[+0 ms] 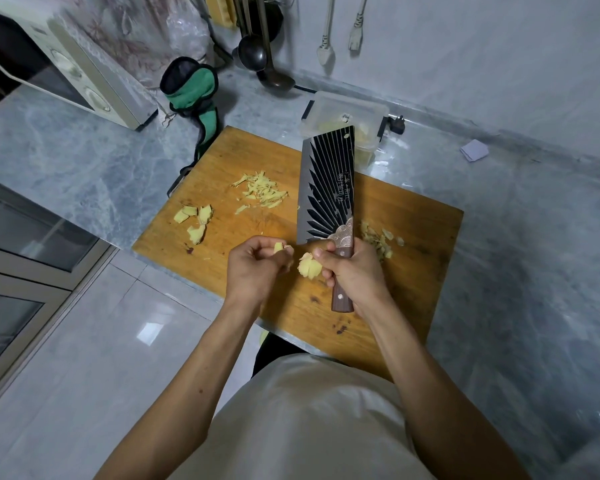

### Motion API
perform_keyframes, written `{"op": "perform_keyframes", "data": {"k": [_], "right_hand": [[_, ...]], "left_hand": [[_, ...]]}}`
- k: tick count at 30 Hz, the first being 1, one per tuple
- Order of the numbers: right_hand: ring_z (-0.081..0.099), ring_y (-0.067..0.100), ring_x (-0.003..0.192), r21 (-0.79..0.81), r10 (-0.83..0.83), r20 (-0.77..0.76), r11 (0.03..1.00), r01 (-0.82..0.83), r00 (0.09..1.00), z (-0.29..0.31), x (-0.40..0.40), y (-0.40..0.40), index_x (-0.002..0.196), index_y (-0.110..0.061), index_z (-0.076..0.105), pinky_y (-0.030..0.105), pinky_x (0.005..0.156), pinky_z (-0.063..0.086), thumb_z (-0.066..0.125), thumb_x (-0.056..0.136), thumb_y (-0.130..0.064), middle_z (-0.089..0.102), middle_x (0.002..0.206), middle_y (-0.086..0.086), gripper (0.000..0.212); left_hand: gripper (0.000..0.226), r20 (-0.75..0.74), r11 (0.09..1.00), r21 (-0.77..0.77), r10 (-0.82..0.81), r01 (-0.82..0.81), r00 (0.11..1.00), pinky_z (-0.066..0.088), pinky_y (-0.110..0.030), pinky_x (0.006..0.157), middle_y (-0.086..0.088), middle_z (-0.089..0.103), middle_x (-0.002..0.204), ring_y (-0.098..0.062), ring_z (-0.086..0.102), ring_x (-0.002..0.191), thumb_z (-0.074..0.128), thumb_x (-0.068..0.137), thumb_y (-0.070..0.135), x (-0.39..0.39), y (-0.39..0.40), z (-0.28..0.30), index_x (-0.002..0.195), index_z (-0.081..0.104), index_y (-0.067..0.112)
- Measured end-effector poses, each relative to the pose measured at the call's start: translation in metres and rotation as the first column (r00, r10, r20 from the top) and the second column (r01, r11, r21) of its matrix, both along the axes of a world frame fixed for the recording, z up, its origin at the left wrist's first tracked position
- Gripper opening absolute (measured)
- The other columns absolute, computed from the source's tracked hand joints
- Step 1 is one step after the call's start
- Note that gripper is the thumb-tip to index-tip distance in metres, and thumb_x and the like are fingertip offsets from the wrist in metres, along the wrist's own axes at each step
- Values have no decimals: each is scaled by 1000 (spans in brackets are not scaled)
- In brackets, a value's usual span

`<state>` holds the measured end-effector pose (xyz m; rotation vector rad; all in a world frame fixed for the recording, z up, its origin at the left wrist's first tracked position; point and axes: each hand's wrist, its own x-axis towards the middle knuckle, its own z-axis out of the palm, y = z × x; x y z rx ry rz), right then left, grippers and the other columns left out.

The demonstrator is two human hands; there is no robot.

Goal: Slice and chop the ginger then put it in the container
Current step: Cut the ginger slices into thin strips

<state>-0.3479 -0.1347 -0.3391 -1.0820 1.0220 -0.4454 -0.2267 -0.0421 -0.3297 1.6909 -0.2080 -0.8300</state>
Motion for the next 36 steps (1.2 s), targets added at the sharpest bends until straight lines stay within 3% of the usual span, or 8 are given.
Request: {"op": "perform_keyframes", "data": {"k": [8,13,17,20,23,25,32,36], "right_hand": [[52,6,45,-60,0,-82,998,-5,997,-2,-6,-4,90,-8,56,21,42,43,71,92,-3,65,56,-9,16],[52,7,46,-101,-4,-88,995,-5,996,-1,-5,-4,91,-8,56,21,42,43,71,91,-3,63,64,-2,16],[54,6,47,-124,11,-83,992,-21,996,-2,-4,-3,92,-6,58,22,43,44,72,91,-3,64,65,-1,14],[56,6,48,-113,5,-76,993,-14,997,-2,-4,-2,93,-3,61,21,42,45,72,91,-3,66,69,3,11],[57,7,47,-92,-20,-84,996,12,996,-3,-3,-1,96,0,63,22,42,46,73,90,-3,66,69,5,12],[61,8,49,-97,-24,-83,995,15,996,-3,-2,0,94,-2,63,23,43,47,74,89,-3,68,68,3,13],[70,9,60,-76,5,-79,997,-11,997,-3,-7,0,101,0,62,22,46,52,73,89,-2,73,79,5,17],[71,10,61,-86,26,-59,996,-31,998,-5,-9,0,90,-8,60,22,47,53,71,91,0,74,71,0,13]], "left_hand": [[7,40,977,214,-9,0,999,57,-32,82,1,74,83,-16,68,82,76,85,11,32,-5,-24,85,74,17],[11,138,965,257,-89,51,986,58,-32,83,0,75,82,-11,67,73,83,78,13,50,-12,-29,79,73,18],[16,470,767,640,-437,46,767,53,-29,72,-6,68,99,-20,64,80,78,82,28,53,-6,-40,94,71,19],[7,557,867,486,-401,106,727,55,-30,74,-3,69,98,-16,65,79,71,89,25,43,2,-30,94,73,20],[10,187,909,153,-411,387,892,53,-23,74,-3,75,85,-9,67,76,69,91,25,19,5,-9,92,77,18],[11,78,896,61,-444,440,893,54,-28,70,-12,74,83,-16,65,72,70,90,19,8,6,-5,94,77,11],[6,-44,982,4,-189,189,981,55,-19,60,-5,71,68,-10,62,59,68,89,5,0,10,-6,91,74,7],[9,-55,979,181,103,-92,993,57,-19,63,-5,73,76,-9,63,60,70,87,0,23,20,-22,92,74,7]]}}
